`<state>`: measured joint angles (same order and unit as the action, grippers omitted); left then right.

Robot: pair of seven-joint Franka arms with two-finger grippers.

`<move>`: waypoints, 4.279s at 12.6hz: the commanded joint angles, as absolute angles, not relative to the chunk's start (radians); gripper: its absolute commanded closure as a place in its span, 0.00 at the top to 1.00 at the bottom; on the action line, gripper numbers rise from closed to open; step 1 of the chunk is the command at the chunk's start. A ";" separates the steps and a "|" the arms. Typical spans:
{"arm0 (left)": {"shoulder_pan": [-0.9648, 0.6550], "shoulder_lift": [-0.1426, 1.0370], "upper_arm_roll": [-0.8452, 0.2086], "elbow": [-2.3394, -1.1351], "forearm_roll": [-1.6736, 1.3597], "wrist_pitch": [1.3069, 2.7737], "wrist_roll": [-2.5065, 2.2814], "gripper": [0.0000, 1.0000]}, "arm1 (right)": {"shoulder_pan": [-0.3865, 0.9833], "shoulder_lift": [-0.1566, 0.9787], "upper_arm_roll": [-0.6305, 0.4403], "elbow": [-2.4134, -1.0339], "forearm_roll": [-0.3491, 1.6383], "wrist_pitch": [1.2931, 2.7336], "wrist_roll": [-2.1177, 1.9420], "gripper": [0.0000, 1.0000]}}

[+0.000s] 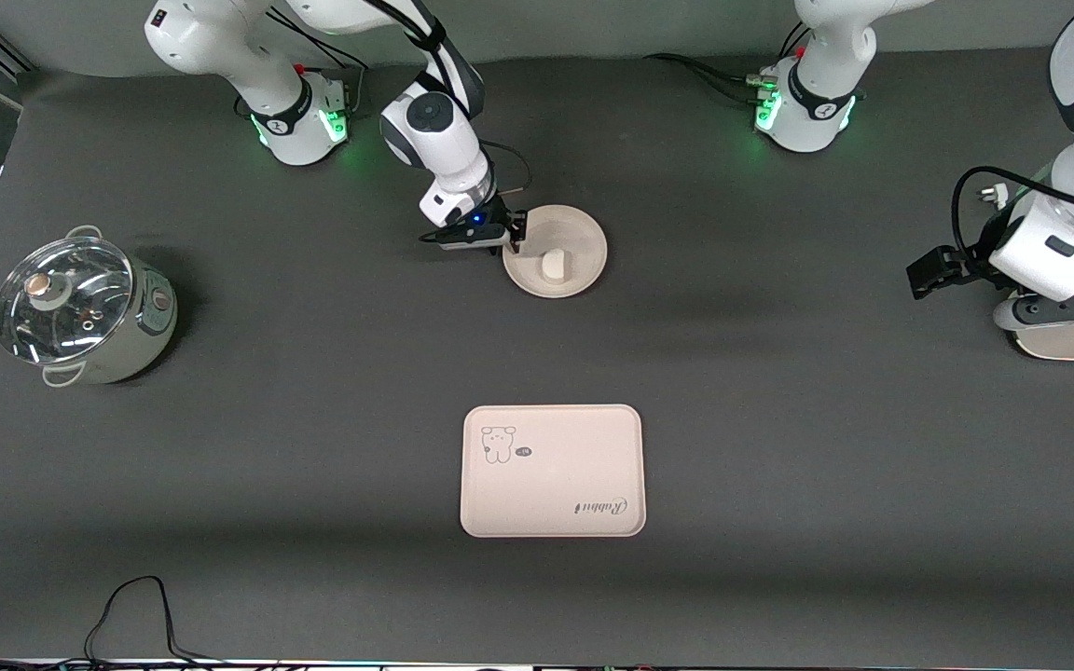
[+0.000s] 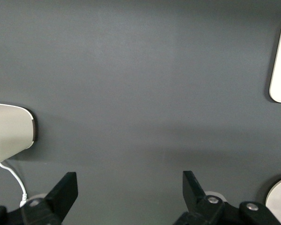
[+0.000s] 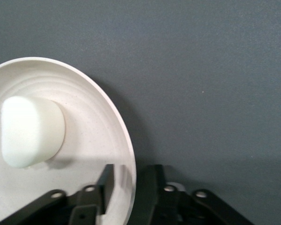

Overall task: Place bun in plate and plate on tray
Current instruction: 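Grip the plate rim with the right gripper and lift, then carry the plate with the right gripper onto the white tray, then open the right gripper to release the plate on the tray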

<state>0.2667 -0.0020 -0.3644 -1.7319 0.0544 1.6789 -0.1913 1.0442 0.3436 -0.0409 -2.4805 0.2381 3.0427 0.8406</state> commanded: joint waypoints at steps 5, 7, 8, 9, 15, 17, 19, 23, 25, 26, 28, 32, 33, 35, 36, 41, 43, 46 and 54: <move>0.224 -0.018 -0.360 -1.741 0.061 1.635 -0.179 1.00 | 1.049 0.348 -0.040 -2.462 0.273 3.043 0.818 0.00; 0.222 -0.017 -0.360 -1.740 0.061 1.640 -0.186 1.00 | 1.046 0.330 -0.040 -2.464 0.273 3.036 0.813 0.00; 0.222 -0.018 -0.360 -1.740 0.061 1.641 -0.190 1.00 | 1.042 0.301 -0.040 -2.464 0.275 3.002 0.807 0.00; 0.222 -0.018 -0.360 -1.740 0.061 1.641 -0.195 1.00 | 1.029 0.252 -0.040 -2.464 0.275 2.958 0.804 0.00; 0.215 -0.006 -0.360 -1.714 0.066 1.660 -0.199 1.00 | 0.971 -0.017 -0.041 -2.462 0.276 2.718 0.735 0.00; 0.225 0.024 -0.357 -1.677 0.066 1.660 -0.183 1.00 | 0.969 -0.028 -0.046 -2.442 0.276 2.715 0.733 0.00; 0.215 0.025 -0.359 -1.677 0.067 1.661 -0.183 1.00 | 0.924 0.032 -0.048 -2.377 0.281 2.714 0.685 0.00; 0.213 0.023 -0.360 -1.681 0.066 1.666 -0.186 1.00 | 0.796 0.231 -0.051 -2.104 0.371 2.634 0.543 0.00; 0.215 0.021 -0.360 -1.683 0.066 1.660 -0.186 1.00 | 0.738 0.354 -0.052 -1.891 0.373 2.521 0.535 0.00; 0.216 0.021 -0.360 -1.683 0.066 1.664 -0.186 1.00 | 0.717 0.415 -0.052 -1.797 0.373 2.491 0.535 0.00; 0.218 0.021 -0.359 -1.683 0.066 1.661 -0.186 1.00 | 0.675 0.530 -0.054 -1.627 0.367 2.453 0.534 0.00; 0.218 0.021 -0.359 -1.683 0.064 1.666 -0.186 1.00 | 0.582 0.762 -0.055 -1.264 0.359 2.331 0.491 0.00; 0.218 0.021 -0.359 -1.683 0.064 1.669 -0.186 1.00 | 0.565 0.794 -0.055 -1.215 0.360 2.324 0.491 0.00; 0.222 0.023 -0.359 -1.683 0.063 1.674 -0.186 1.00 | 0.560 0.821 -0.055 -1.216 0.371 2.330 0.459 0.00; 0.225 0.023 -0.359 -1.683 0.061 1.674 -0.186 1.00 | 0.560 0.843 -0.055 -1.216 0.373 2.336 0.454 0.00; 0.229 0.026 -0.357 -1.683 0.055 1.683 -0.184 1.00 | 0.560 0.954 -0.051 -1.236 0.374 2.517 0.449 0.00; 0.229 0.026 -0.354 -1.683 0.054 1.684 -0.183 1.00 | 0.560 0.980 -0.051 -1.235 0.374 2.533 0.449 0.00; 0.227 0.026 -0.354 -1.683 0.052 1.684 -0.184 1.00 | 0.558 0.994 -0.051 -1.235 0.374 2.554 0.449 0.02; 0.230 0.026 -0.353 -1.683 0.051 1.683 -0.183 1.00 | 0.542 0.820 -0.057 -1.235 0.370 2.309 0.468 1.00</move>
